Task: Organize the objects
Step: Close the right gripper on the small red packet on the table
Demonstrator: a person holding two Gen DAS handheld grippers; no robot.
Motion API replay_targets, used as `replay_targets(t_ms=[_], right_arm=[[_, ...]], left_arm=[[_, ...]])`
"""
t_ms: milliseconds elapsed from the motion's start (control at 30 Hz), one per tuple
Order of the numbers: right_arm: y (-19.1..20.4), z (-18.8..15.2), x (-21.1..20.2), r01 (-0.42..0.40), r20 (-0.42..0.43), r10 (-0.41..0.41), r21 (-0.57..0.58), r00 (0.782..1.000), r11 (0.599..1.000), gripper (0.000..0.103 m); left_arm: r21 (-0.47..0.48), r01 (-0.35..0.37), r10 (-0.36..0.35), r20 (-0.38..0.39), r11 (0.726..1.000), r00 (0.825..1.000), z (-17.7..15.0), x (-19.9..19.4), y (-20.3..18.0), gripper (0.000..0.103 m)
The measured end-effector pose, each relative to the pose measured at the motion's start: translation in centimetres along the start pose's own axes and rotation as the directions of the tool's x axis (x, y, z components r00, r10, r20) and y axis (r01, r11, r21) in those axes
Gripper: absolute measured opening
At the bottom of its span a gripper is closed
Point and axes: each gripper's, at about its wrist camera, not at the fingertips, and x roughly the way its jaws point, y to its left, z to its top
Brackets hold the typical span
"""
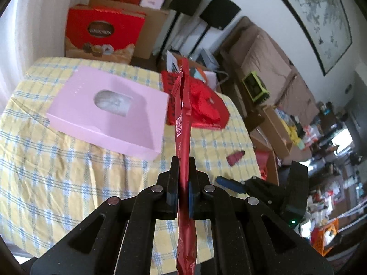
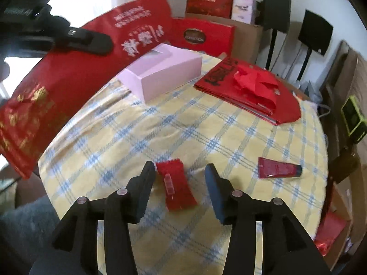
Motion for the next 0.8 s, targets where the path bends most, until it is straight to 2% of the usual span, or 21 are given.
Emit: replay_targets(t_ms=[67,167,200,267,300,500,600,667,800], right_arm=[[0.2,0.0,-0.1,0.010,0.003,-0.010,0.018,1.000,1.000,0.022],[0.7,-0.3,-0.6,0.055,0.009,-0.055,0.048,0.998,0.997,0.022],[0.8,-0.4,-0.7,0.067,0.012,-0.068,0.059,0.998,0.996,0.014],[1.1,-0.9,-1.7,0.109,0.038,-0.112,0.080,0.993,0.991,0.014],[1.2,-1.1,-2.4,0.108,0.059,-0.114,0.097,0.992,0.989,0.014],[1.0,-1.6,-6.4,0.110,0.136,-0.134,0.167,0.982,0.980,0.014],[0.4,-1.4,-8.4,0.079,0.174,-0.117,0.214,0.978,0.974,0.014],[0.0,-1.3,-10.5,0.027,0.218,-0.082,0.245,0.972,0.969,0.014],[0.0,-0.7,-15.0,-0.032,0.311,-0.054,0.264,0.949,0.964,0.014]], left_arm=[[-0.009,-0.012,0.012,0.011,1.000,1.000,0.1,-0.2,0.2,0.005],[-0.011,-0.039,0.039,0.027,0.999,0.999,0.1,-0.3,0.1,0.005],[-0.007,-0.063,0.063,0.034,0.998,0.997,0.1,-0.3,-0.1,0.005],[0.013,-0.171,0.170,0.057,0.985,0.984,0.1,-0.5,-0.8,0.005],[0.021,-0.195,0.193,0.071,0.981,0.979,0.1,-0.7,-1.0,0.005],[0.055,-0.198,0.193,0.086,0.979,0.977,-0.3,-0.7,-2.6,0.005],[0.071,-0.192,0.186,0.088,0.979,0.979,-0.6,-0.9,-3.5,0.005],[0.082,-0.190,0.183,0.095,0.978,0.979,-0.6,-1.2,-4.1,0.005],[0.099,-0.190,0.179,0.112,0.977,0.977,-0.8,-1.8,-5.1,0.005]])
